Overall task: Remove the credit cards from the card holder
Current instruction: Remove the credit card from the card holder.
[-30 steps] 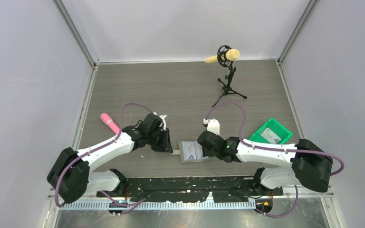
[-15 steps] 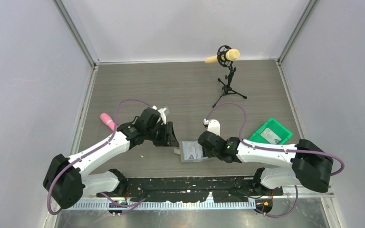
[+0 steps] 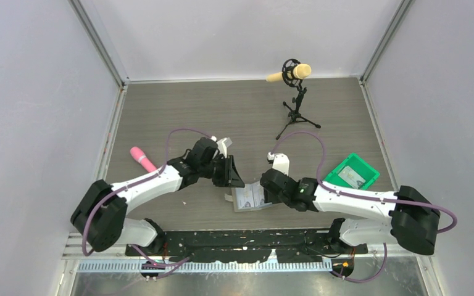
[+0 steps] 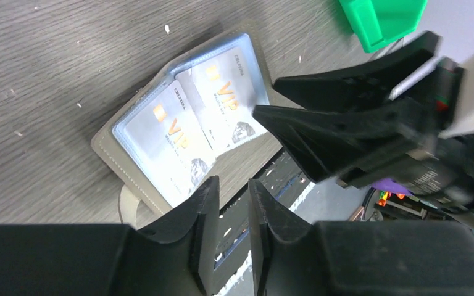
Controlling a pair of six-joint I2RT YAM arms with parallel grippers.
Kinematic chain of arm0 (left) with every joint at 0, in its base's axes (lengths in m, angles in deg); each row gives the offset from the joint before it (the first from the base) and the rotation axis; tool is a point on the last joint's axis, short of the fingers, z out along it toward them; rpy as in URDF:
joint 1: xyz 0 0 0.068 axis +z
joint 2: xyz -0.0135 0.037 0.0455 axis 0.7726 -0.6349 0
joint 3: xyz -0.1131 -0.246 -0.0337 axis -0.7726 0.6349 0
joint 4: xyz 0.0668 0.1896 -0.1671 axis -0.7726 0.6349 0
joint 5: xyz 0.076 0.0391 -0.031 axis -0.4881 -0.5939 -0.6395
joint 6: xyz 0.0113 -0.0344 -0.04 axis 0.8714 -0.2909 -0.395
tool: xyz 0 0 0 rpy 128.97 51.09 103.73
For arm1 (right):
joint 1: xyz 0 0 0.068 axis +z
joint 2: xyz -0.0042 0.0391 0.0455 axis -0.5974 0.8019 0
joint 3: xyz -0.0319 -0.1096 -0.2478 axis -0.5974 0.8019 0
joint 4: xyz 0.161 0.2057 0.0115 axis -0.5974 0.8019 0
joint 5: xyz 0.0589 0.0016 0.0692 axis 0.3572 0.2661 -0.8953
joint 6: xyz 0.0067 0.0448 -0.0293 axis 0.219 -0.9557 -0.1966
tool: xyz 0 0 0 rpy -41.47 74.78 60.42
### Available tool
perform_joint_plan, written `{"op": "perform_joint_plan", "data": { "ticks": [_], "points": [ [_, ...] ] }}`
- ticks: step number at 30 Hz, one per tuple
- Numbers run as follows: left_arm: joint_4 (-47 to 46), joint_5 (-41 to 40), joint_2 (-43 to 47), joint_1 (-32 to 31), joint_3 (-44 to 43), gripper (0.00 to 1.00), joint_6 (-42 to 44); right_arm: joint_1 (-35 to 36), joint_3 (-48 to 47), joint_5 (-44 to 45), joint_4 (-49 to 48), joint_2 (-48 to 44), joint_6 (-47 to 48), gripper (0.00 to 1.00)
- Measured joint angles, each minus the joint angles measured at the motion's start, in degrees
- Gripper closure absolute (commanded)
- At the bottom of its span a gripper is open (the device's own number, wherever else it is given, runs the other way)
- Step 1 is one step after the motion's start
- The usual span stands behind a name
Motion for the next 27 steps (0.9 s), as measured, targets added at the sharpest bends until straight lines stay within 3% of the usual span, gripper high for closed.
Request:
{"op": "perform_joint_plan", "data": {
  "ticks": [8,11,16,27],
  "points": [
    [-8.3,3.1,-7.9,-1.2,0.6,0.78,-0.9,0.0,-4.9,-0.4,4.6,-5.9,-0.2,0.54],
    [-10.0,3.7,-10.1,-1.2,0.6,0.78,-1.0,0.2,-6.8,-1.0,4.7,-7.3,-0.2,0.59],
    [-12.7,4.6,-14.4,-1.3,-0.2,0.79,-1.2,0.7,-7.3,-4.0,2.0,-8.4,0.0,0.66],
    [-17.2,5.2,-20.8,-1.4,-4.3,0.81,-1.5,3.3,-5.8,-9.4,-7.4,-4.8,-0.4,0.71]
  ]
}}
